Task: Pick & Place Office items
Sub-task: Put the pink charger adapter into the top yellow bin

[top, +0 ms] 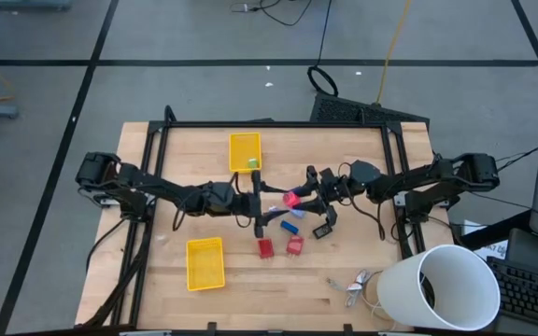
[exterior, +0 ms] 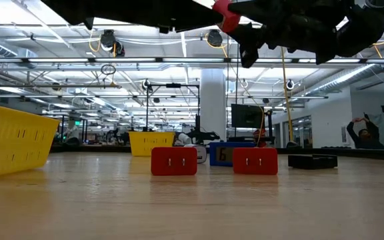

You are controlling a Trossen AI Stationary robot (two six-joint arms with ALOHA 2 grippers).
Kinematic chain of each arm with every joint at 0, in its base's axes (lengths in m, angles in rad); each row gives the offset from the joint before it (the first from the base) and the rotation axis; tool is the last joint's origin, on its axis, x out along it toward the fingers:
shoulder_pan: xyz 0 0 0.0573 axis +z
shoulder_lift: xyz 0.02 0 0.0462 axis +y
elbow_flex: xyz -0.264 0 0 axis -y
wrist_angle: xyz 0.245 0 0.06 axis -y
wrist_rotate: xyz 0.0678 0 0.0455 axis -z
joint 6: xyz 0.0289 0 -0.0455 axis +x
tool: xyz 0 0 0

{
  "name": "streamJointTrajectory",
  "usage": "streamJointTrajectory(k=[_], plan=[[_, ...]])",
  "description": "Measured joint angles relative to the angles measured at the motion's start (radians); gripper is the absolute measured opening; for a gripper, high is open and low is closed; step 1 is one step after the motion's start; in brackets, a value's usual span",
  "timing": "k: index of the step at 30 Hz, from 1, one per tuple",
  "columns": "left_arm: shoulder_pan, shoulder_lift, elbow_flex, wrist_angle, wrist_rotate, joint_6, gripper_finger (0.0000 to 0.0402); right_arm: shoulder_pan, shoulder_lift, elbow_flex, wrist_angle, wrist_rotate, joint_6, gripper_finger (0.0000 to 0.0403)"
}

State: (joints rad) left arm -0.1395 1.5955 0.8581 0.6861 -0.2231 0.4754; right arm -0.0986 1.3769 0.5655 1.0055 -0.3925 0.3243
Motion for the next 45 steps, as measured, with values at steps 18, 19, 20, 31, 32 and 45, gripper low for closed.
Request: streamJointTrajectory(k=[18,19,20,31,32,45], plan=[[0.002,0.003,-0.001,0.193,-0.082,0.193,0.0250,0.045,-0.001,0.000,0.154,0.293,0.000,0.0156],[0.001,0.003,-0.001,0.219,-0.072,0.211,0.0250,0.044,-0.001,0.000,0.152,0.322,0.000,0.0156],[-0.001,0.002,-0.001,0.243,-0.063,0.229,0.0250,0.041,-0.001,0.000,0.150,0.344,0.001,0.0155],[0.004,0.002,0.000,0.258,-0.086,0.316,0.0250,0.041,0.000,0.000,0.225,0.396,0.023,0.0155],[0.005,0.002,0.000,0.259,-0.087,0.324,0.0250,0.042,0.000,0.000,0.228,0.394,0.030,0.0156],[0.045,0.002,0.000,0.292,-0.093,0.356,0.0250,0.042,0.000,0.000,0.233,0.396,0.057,0.0156]])
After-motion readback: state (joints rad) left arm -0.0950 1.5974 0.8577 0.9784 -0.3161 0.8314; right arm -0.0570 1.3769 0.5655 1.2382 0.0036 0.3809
